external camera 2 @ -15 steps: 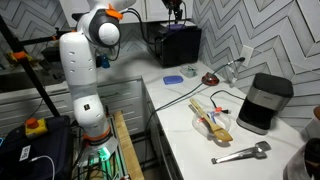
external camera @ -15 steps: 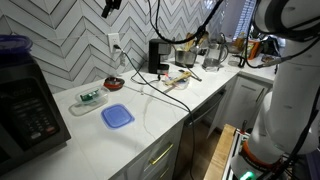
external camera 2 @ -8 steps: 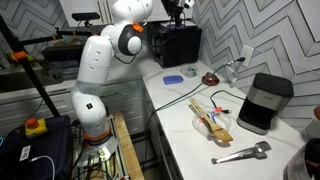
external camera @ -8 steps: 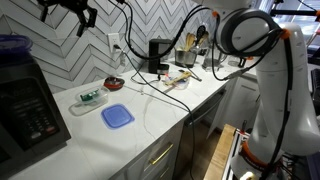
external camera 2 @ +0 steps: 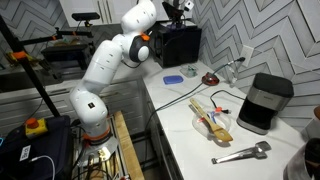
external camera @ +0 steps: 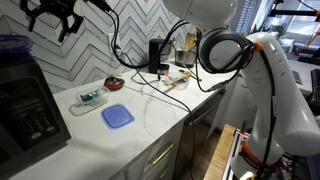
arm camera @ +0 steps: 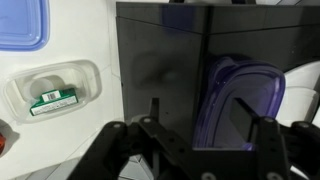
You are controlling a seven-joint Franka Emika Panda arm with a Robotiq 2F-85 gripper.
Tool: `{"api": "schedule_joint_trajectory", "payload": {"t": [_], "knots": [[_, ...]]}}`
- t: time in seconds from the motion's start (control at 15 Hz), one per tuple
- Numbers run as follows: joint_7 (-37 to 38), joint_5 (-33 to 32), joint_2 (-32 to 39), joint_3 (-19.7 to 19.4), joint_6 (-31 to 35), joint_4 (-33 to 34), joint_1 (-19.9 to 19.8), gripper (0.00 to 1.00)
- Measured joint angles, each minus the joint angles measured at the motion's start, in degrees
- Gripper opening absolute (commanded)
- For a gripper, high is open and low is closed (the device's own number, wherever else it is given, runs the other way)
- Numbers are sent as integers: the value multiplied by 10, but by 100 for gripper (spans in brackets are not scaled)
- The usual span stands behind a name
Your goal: Remove the lid from the microwave and put it on the cupboard
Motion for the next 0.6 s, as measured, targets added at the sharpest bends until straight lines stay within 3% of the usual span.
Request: {"api": "schedule_joint_trajectory", "payload": {"t": [0.13,0.33,0.53,0.6], "knots": [[0,0,19,2,11,22,3,53],[0,0,44,4,24,52,9,59],[0,0,51,8,50,51,13,43],[0,0,53,10,55,51,15,25]]}}
